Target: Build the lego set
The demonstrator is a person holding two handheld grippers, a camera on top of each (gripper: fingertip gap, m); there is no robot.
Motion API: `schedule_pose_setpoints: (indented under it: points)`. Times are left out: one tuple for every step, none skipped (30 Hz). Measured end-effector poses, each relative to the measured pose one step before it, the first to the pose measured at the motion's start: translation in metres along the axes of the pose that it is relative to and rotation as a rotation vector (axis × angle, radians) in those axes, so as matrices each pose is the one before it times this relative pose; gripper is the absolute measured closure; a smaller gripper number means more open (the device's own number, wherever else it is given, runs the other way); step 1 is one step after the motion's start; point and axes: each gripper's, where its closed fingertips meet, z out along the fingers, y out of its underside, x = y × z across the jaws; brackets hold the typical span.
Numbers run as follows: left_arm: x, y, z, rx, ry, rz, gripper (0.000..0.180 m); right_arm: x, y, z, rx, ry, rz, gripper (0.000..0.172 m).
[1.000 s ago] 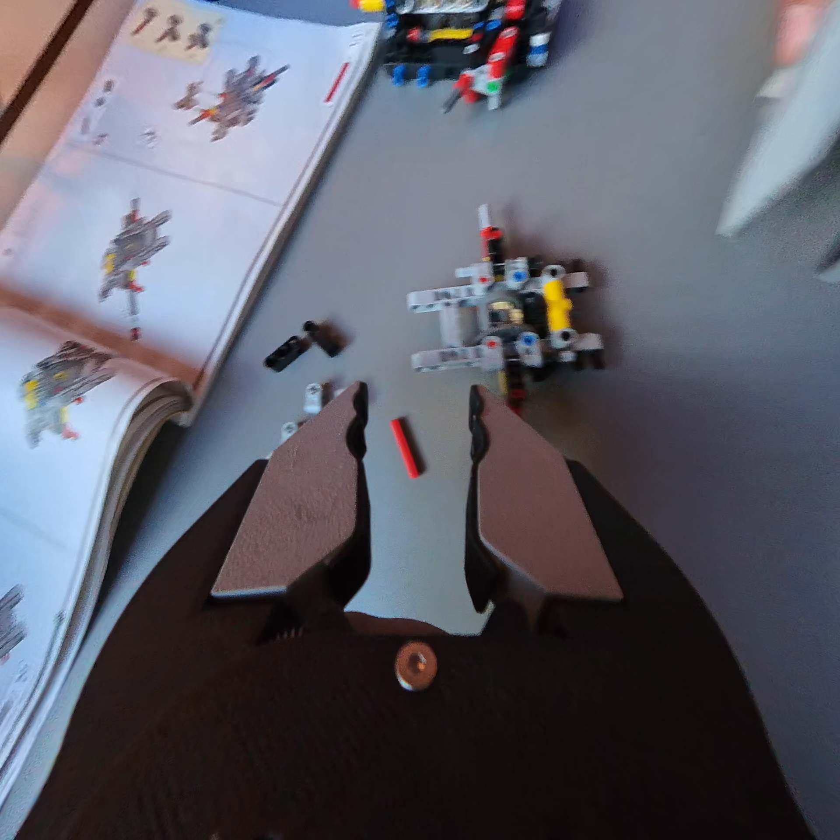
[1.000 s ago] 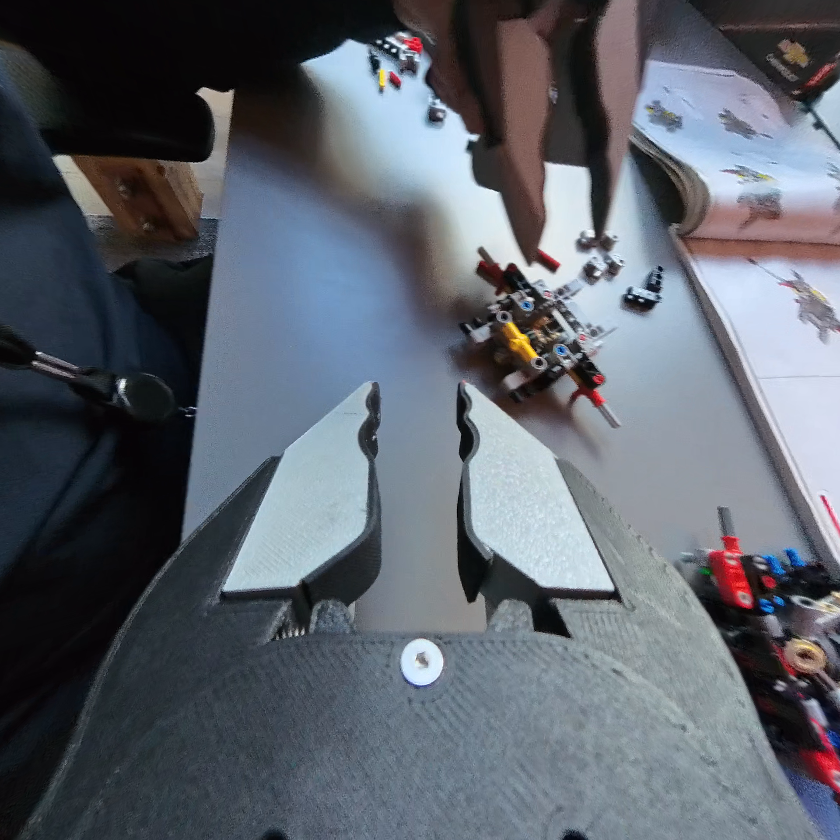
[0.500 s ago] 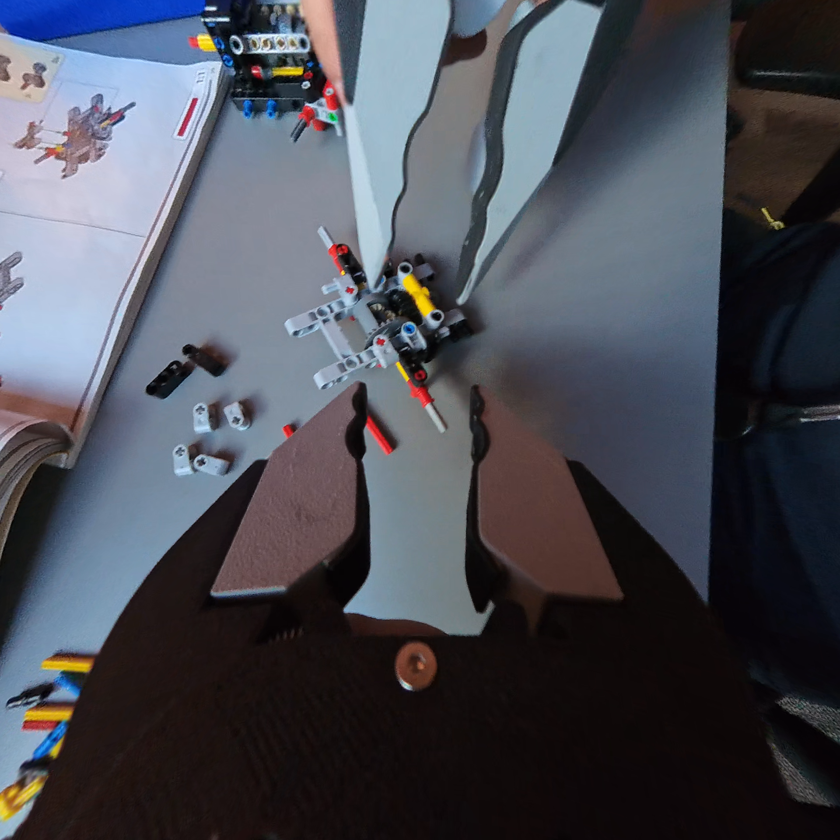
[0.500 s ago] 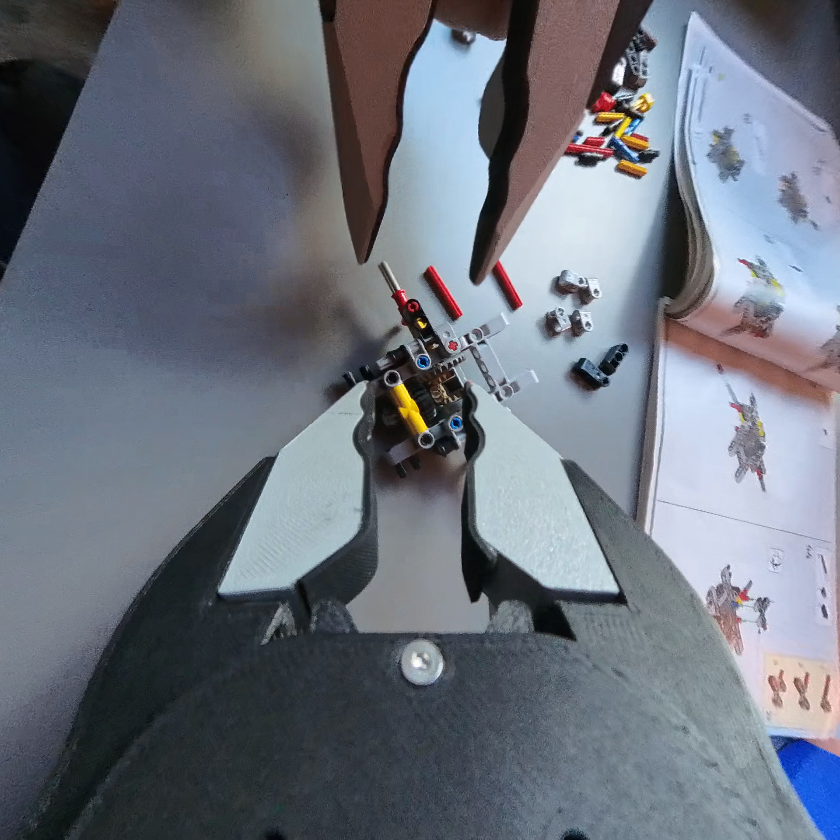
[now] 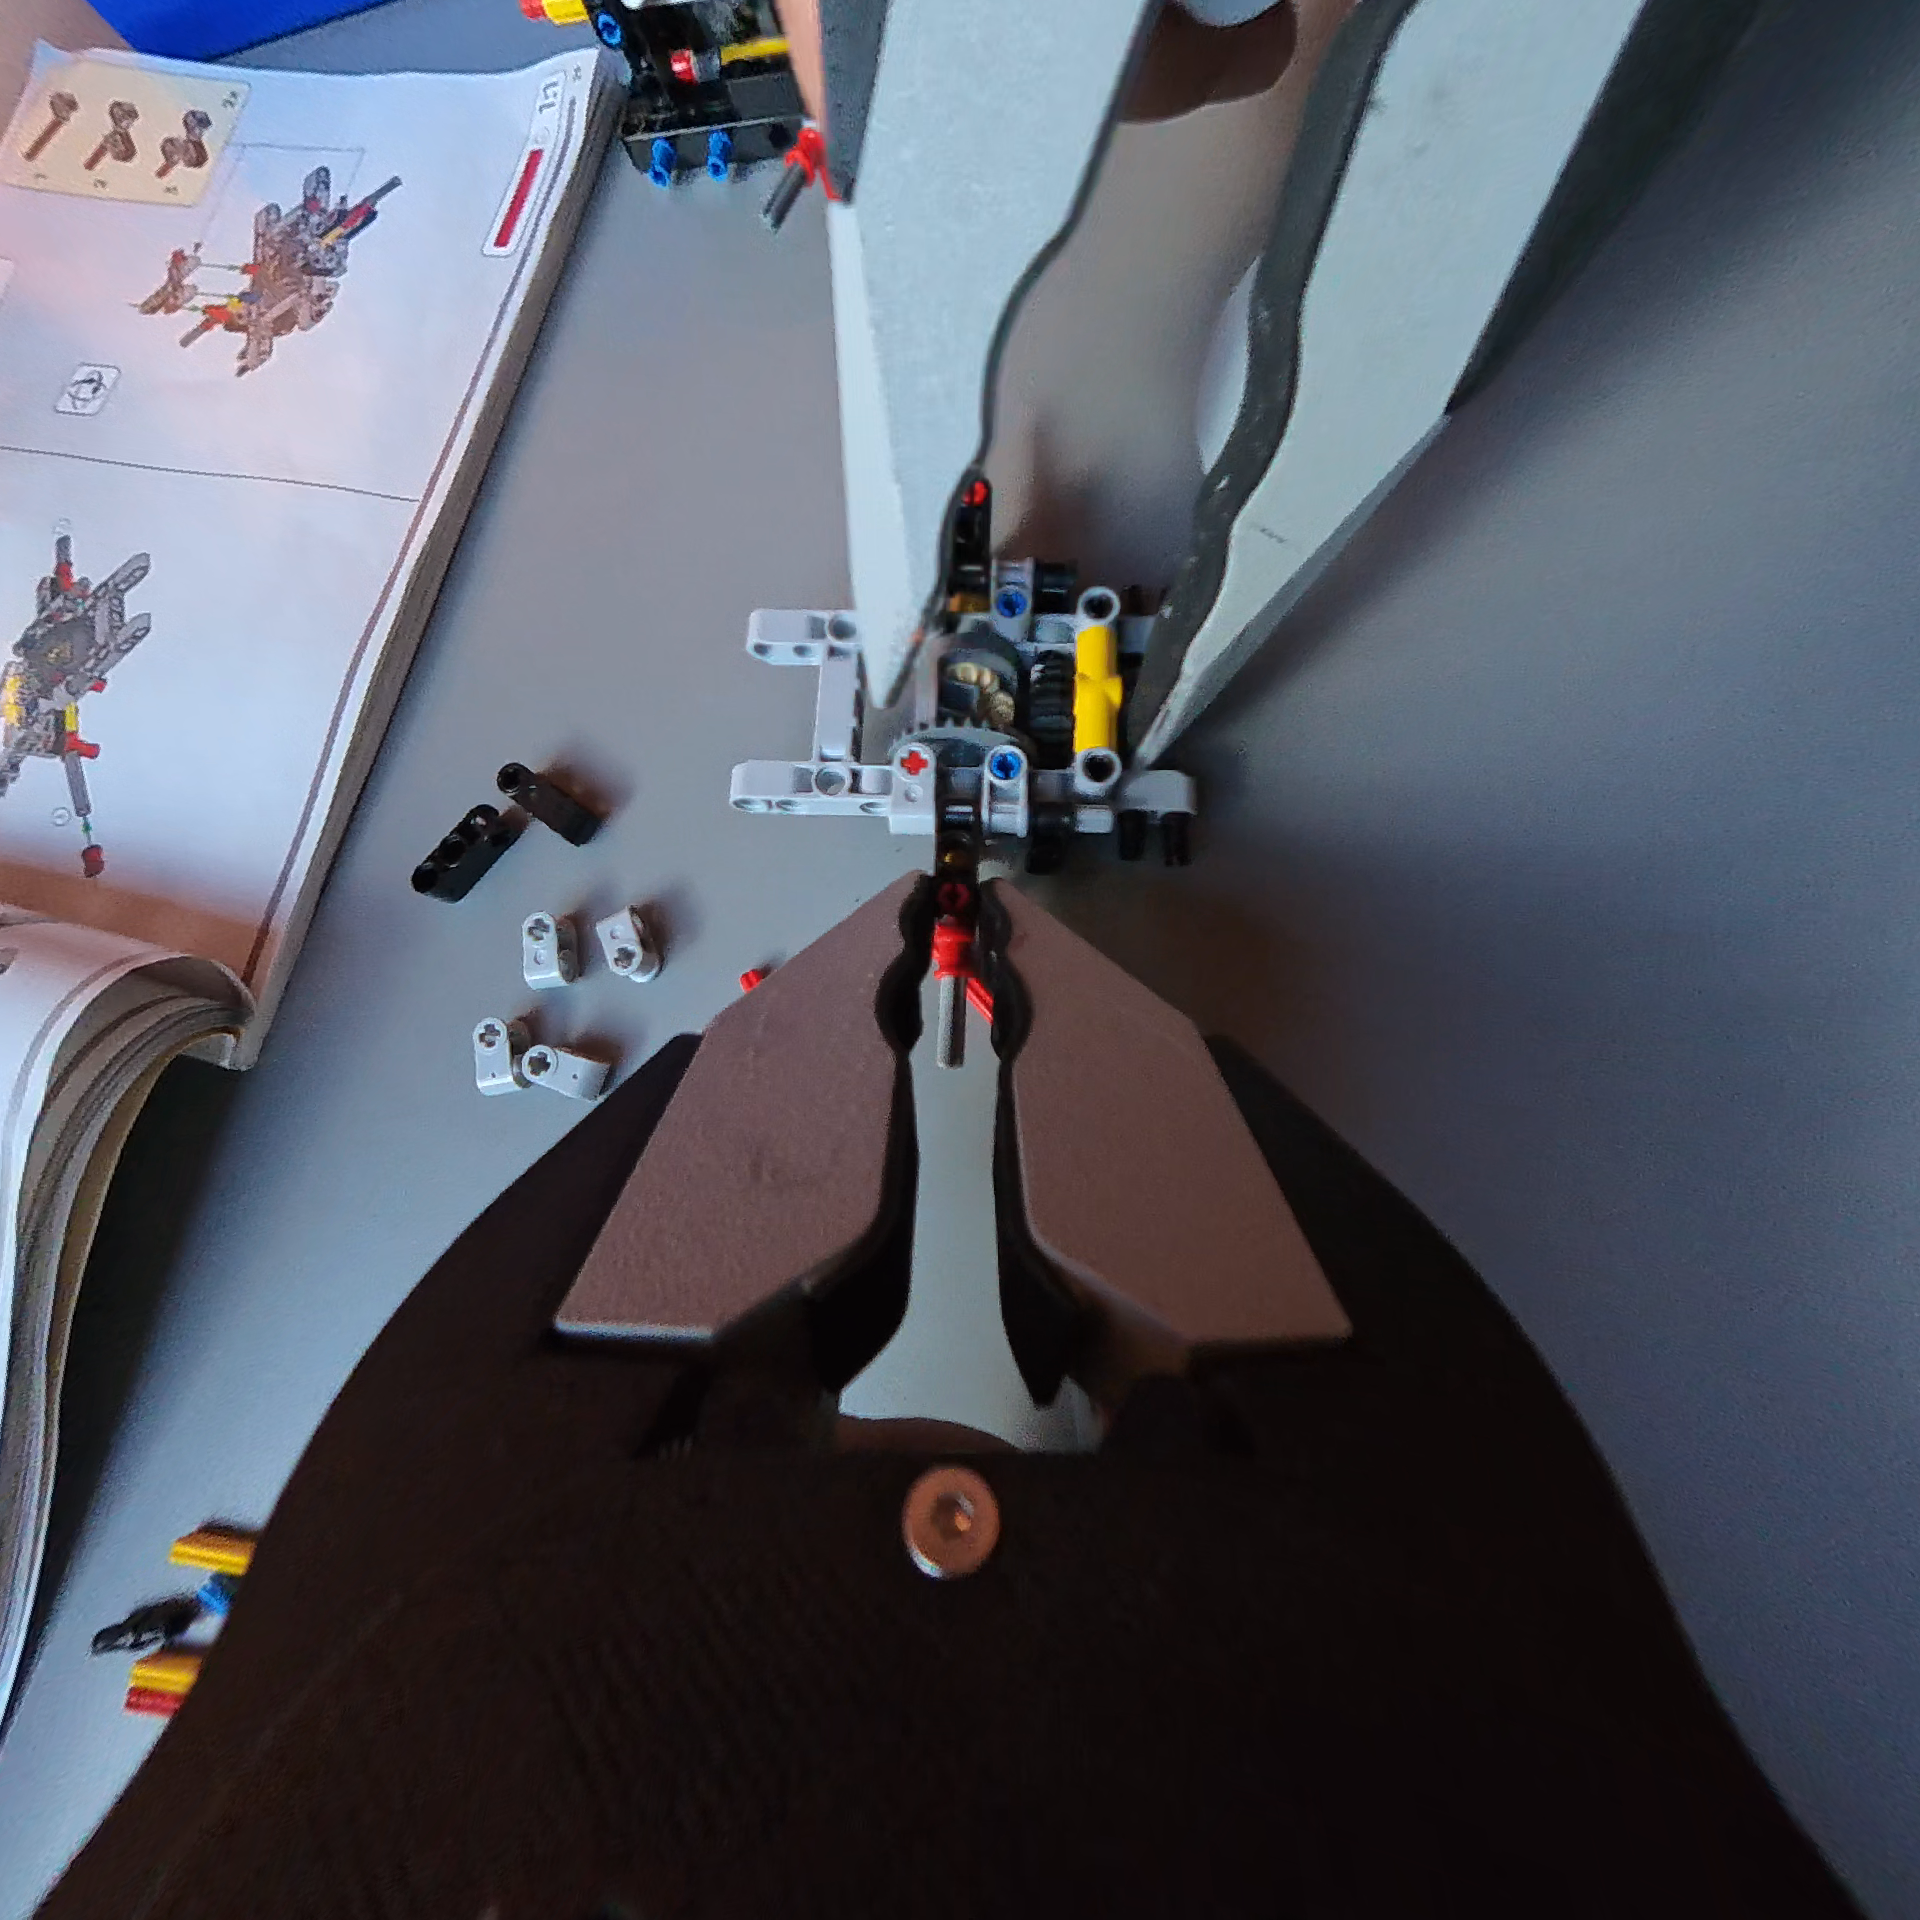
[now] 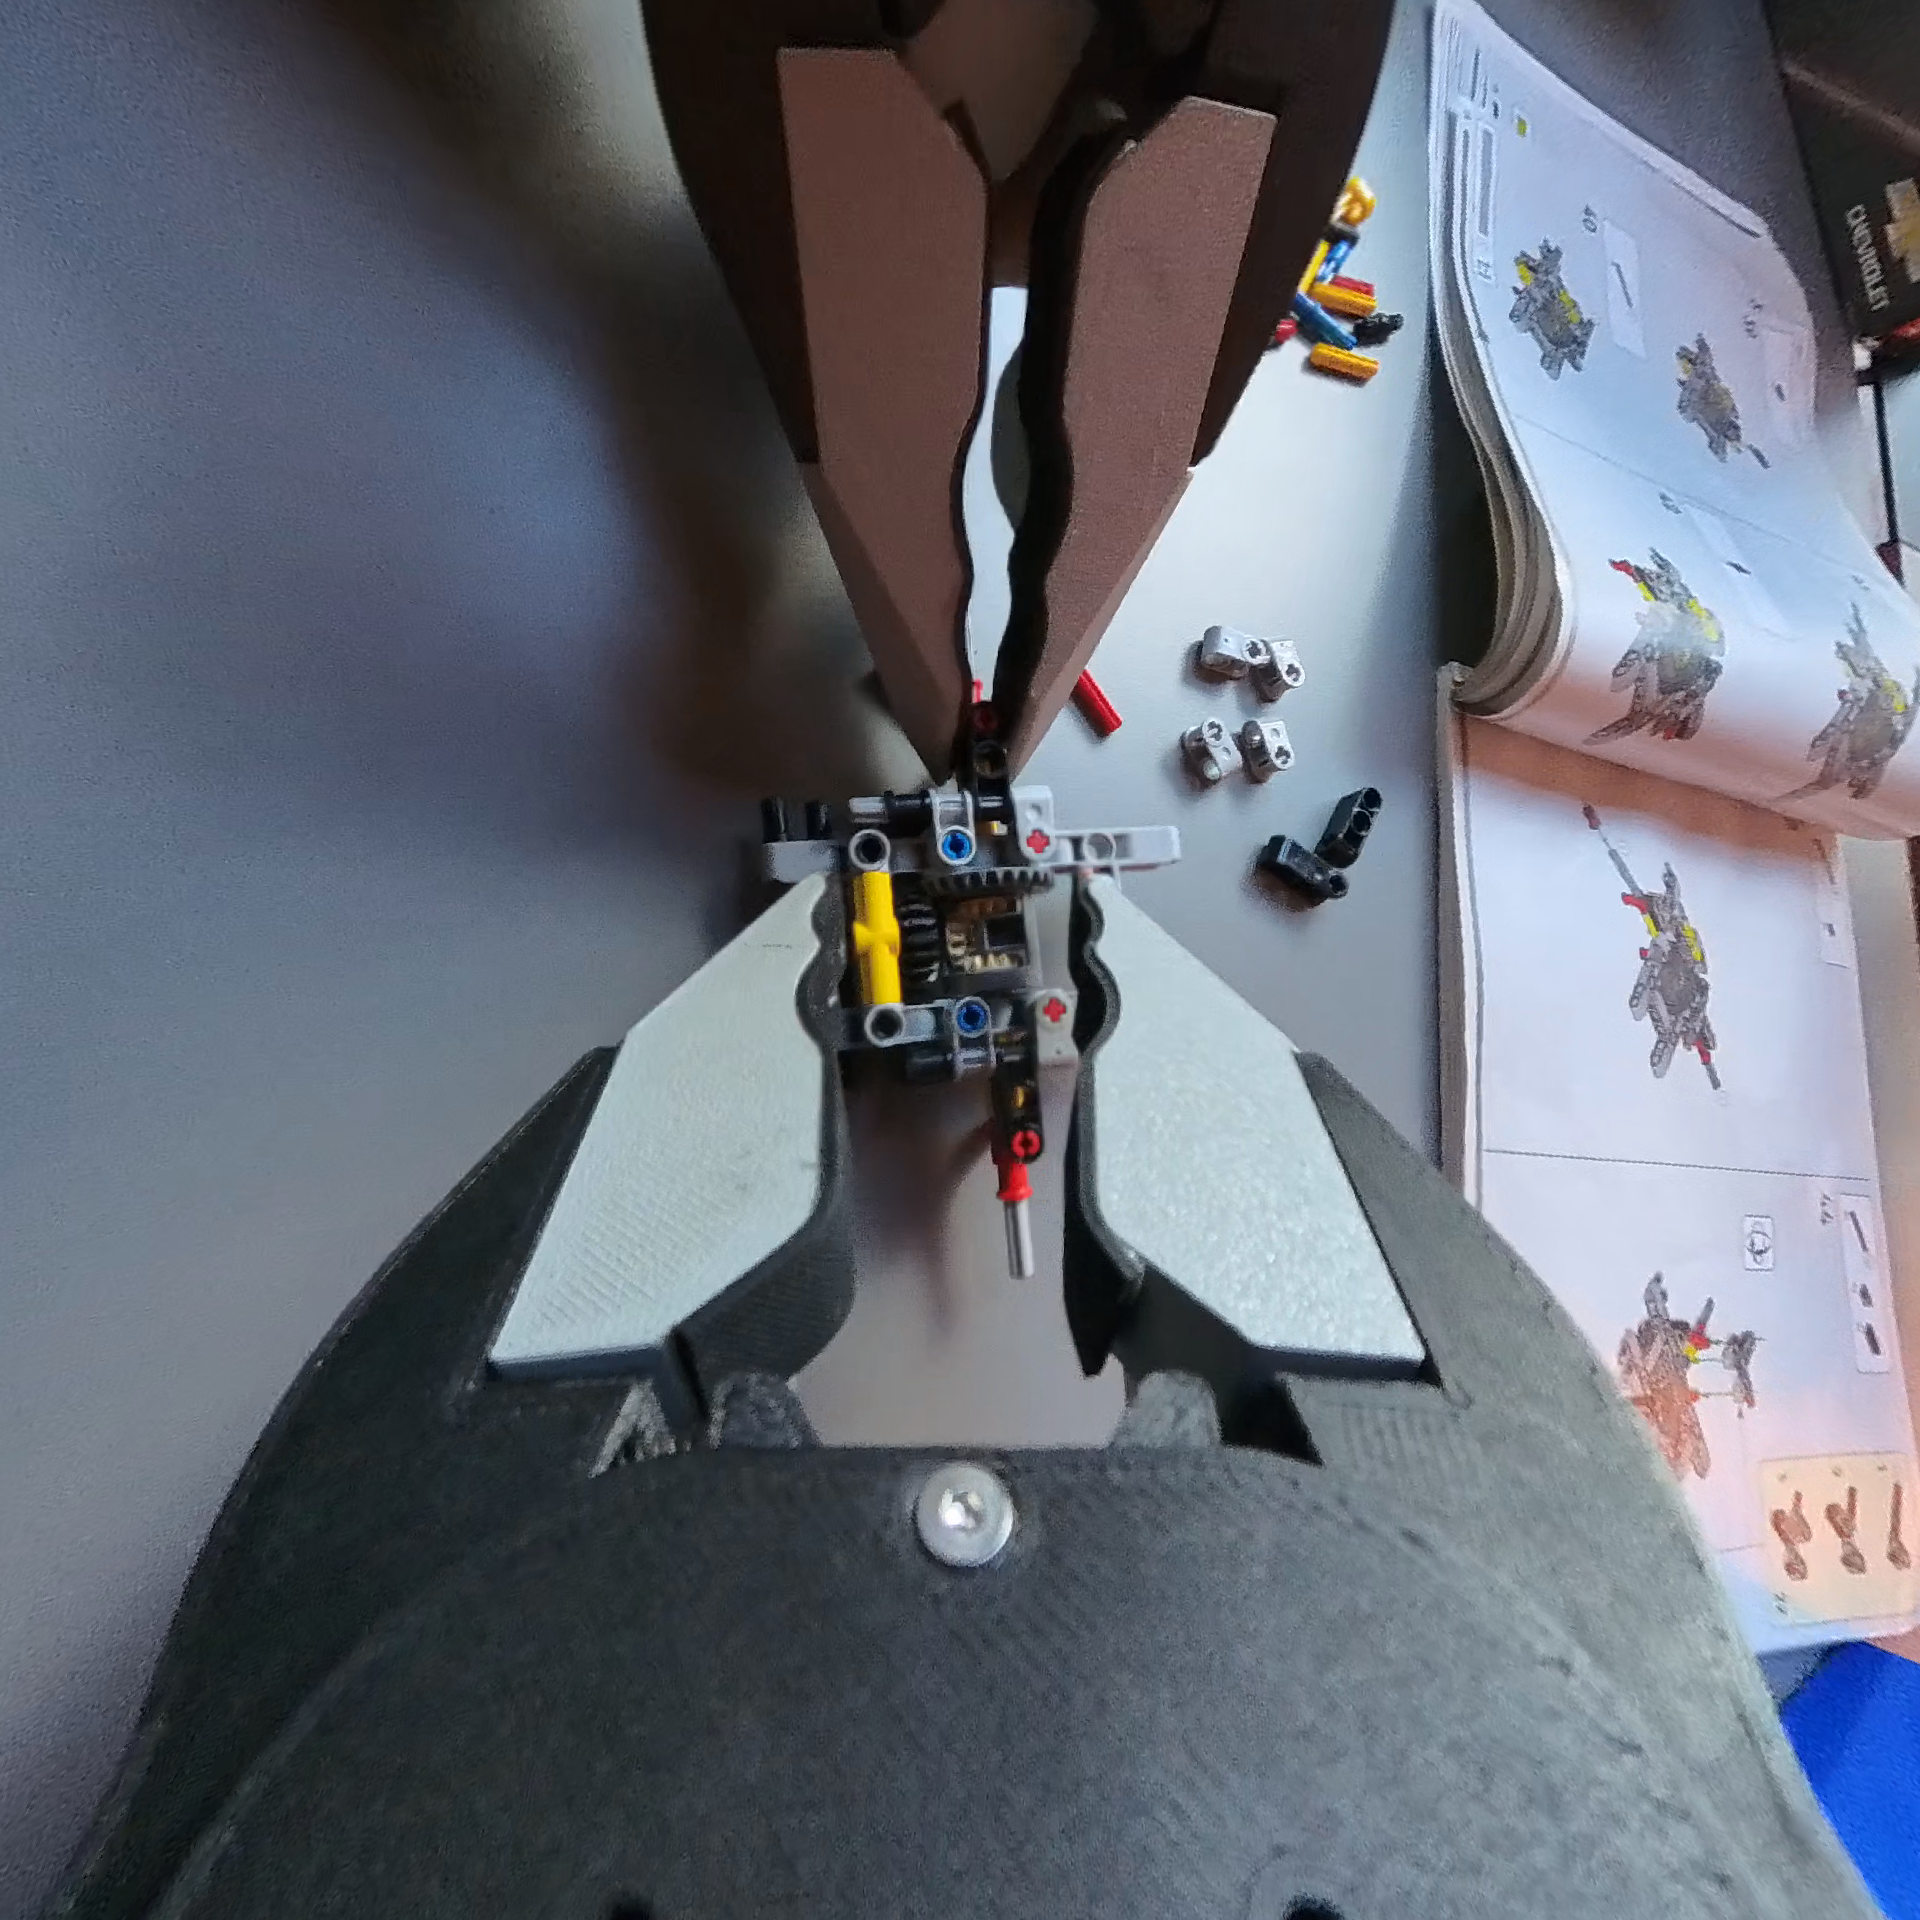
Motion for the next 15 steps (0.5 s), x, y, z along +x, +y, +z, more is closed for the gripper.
schedule_pose_setpoints:
  points:
    - [-0.00139, -0.00033, 0.00004, 0.0081, -0.0034, 0.0049, 0.175, 0.00101, -0.00156, 0.00107, 0.0047, -0.0091, 0.0123, 0.130]
    - [-0.00063, 0.00014, 0.00028, 0.0034, -0.0023, 0.0077, 0.175, 0.00021, -0.00182, 0.00127, 0.0058, -0.0099, 0.0071, 0.128]
    - [0.00097, -0.00047, 0.00028, 0.0048, 0.0058, 0.0073, 0.175, -0.00040, -0.00152, 0.00152, 0.0036, -0.0082, 0.0005, 0.128]
    - [0.00075, -0.00078, 0.00033, 0.0051, 0.0038, 0.0029, 0.175, -0.00085, -0.00120, 0.00170, 0.0013, -0.0055, -0.0044, 0.128]
    - [0.00046, -0.00023, 0.00058, -0.0001, 0.0010, 0.0015, 0.175, -0.00069, -0.00056, 0.00172, -0.0020, -0.0029, -0.0060, 0.129]
    - [0.00078, -0.00025, 0.00069, -0.0001, 0.0024, 0.0029, 0.175, -0.00070, 0.00005, 0.00165, -0.0035, -0.0021, -0.0047, 0.131]
    - [-0.00021, -0.00003, 0.00060, -0.0015, -0.0044, 0.0015, 0.175, -0.00091, -0.00063, 0.00096, 0.0034, -0.0063, 0.0011, 0.133]
    - [-0.00019, -0.00009, 0.00022, 0.0000, -0.0012, 0.0013, 0.175, -0.00024, -0.00024, 0.00039, 0.0046, -0.0059, 0.0059, 0.133]
    - [0.00006, -0.00004, -0.00001, 0.0004, 0.0025, -0.0041, 0.175, 0.00020, 0.00018, -0.00012, 0.0038, -0.0046, 0.0063, 0.133]
    - [-0.00062, -0.00045, 0.00015, 0.0033, -0.0020, -0.0095, 0.175, 0.00097, 0.00047, -0.00020, 0.0036, 0.0008, 0.0029, 0.133]
    - [-0.00146, -0.00077, 0.00012, 0.0046, -0.0068, -0.0097, 0.168, 0.00148, 0.00068, 0.00004, 0.0038, 0.0075, 0.0002, 0.133]
    - [-0.00037, -0.00041, 0.00016, 0.0015, -0.0001, -0.0045, 0.157, 0.00075, 0.00030, 0.00005, 0.0072, 0.0028, 0.0013, 0.133]
    - [-0.00069, -0.00031, 0.00041, 0.0016, -0.0036, -0.0012, 0.150, 0.00003, -0.00004, -0.00006, 0.0074, -0.0019, 0.0031, 0.133]
    - [0.00057, -0.00077, 0.00035, 0.0056, 0.0019, 0.0068, 0.148, 0.00008, -0.00008, -0.00007, 0.0060, -0.0018, 0.0034, 0.133]
    - [0.00156, -0.00130, 0.00034, 0.0088, 0.0051, 0.0110, 0.148, 0.00020, -0.00011, -0.00002, 0.0059, -0.0015, 0.0032, 0.133]
